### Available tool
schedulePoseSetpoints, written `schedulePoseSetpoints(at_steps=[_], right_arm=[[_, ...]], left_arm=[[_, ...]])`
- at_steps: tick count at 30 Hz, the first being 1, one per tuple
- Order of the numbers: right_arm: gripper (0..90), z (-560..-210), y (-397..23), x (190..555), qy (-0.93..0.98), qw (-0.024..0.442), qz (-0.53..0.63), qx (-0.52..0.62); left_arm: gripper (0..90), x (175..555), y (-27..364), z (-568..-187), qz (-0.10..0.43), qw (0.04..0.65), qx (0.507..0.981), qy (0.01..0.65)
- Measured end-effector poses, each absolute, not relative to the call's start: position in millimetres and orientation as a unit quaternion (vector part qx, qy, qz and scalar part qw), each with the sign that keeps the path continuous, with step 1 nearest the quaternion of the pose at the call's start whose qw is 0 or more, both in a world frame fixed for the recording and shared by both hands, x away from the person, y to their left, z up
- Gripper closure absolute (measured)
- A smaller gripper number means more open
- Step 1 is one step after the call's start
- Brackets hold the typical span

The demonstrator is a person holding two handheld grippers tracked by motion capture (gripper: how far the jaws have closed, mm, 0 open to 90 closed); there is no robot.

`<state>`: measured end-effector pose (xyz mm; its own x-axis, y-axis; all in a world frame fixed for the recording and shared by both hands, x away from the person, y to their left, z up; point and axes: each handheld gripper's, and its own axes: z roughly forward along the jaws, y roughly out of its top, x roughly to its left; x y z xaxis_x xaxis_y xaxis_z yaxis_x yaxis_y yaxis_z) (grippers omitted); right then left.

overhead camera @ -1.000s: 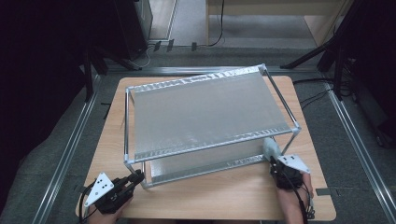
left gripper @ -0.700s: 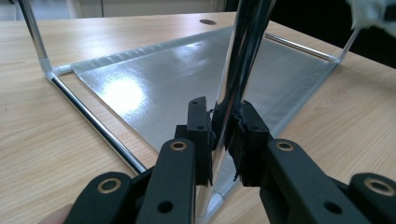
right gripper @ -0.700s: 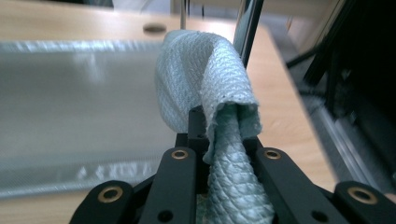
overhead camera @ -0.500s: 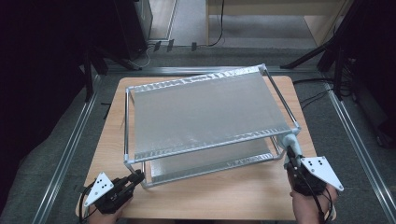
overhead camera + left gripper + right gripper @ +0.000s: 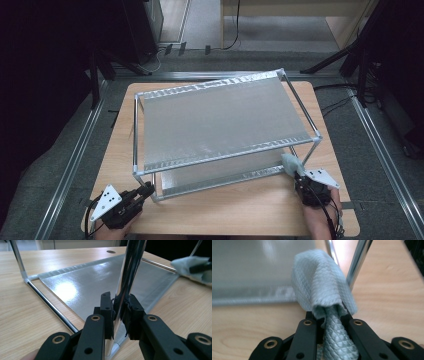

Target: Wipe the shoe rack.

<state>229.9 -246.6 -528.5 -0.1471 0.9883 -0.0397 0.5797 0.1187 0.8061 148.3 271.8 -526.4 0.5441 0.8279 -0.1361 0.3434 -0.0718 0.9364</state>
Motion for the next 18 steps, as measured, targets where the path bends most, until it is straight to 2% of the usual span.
schedulePoseSetpoints(at_steps=[11,15,18], right_arm=[[83.1,-449,-243,198,0.619,0.409,0.427,0.517],[82.8,-465,-247,205,0.63,0.393,0.408,0.531],[82.8,-498,-253,218,0.642,0.344,0.38,0.57]], left_arm=[[79.8,148,271,-527,0.226,0.537,0.695,0.421],[79.8,148,271,-527,0.227,0.537,0.695,0.421],[79.8,148,272,-527,0.225,0.538,0.695,0.42]])
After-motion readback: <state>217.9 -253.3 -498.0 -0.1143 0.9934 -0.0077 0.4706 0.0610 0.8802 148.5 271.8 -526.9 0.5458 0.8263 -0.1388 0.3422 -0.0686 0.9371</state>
